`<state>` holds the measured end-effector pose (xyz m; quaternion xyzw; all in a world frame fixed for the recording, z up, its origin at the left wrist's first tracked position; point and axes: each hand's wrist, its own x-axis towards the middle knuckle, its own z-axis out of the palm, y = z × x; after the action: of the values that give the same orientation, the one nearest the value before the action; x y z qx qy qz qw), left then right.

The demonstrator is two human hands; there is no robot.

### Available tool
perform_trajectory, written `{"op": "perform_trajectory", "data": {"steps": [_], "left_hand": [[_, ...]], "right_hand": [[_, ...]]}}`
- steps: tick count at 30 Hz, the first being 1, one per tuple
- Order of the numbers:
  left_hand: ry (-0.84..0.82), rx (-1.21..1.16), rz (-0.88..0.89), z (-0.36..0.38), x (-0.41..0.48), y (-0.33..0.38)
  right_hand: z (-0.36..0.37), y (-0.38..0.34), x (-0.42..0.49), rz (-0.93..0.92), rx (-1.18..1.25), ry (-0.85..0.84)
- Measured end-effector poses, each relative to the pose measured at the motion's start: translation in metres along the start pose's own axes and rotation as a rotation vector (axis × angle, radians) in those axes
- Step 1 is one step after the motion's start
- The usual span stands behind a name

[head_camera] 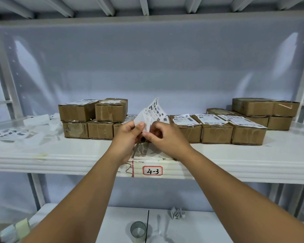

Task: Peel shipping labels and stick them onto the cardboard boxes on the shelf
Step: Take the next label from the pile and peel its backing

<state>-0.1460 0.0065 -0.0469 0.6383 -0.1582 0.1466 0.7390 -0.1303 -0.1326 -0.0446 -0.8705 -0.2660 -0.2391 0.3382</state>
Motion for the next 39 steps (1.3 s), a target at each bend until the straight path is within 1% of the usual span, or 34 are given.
{"op": "perform_trajectory", "data": {"steps": [2,6,11,16,24,28,32,36,39], "left_hand": [[-0.022,0.011,0.008,0.002,-0.001,0.001],[-0.041,0.072,0.034,0.006,-0.004,0.002],[-0.092,0.007,0.03,0.004,-0.004,0.003],[-0.1,0.138,0.012,0.0,0.001,-0.003],[-0.069,0.129,0.067,0.0,0.002,-0.005],[-0.061,0.103,0.071,0.0,0.002,-0.005],[-0.015,0.082,0.065,-0.003,0.005,-0.007],[0.03,0.109,0.072,-0.009,0.009,-0.012],[0.026,0.122,0.113,-0.006,0.007,-0.01]], "right_hand": [[0.001,0.0,0.001,-0.014,-0.03,-0.012],[0.0,0.002,0.001,0.01,0.001,-0.018],[0.0,0.002,0.001,0.007,0.038,-0.005],[0.001,0.001,0.002,0.033,0.112,-0.032],[0.001,0.002,0.004,0.029,0.1,-0.008],[-0.001,0.003,0.003,0.026,0.111,0.002],[-0.001,0.004,0.003,0.016,0.099,0.011],[-0.003,0.003,0.001,-0.009,0.069,0.02],[-0.005,0.003,-0.001,-0.021,0.045,0.035]]}}
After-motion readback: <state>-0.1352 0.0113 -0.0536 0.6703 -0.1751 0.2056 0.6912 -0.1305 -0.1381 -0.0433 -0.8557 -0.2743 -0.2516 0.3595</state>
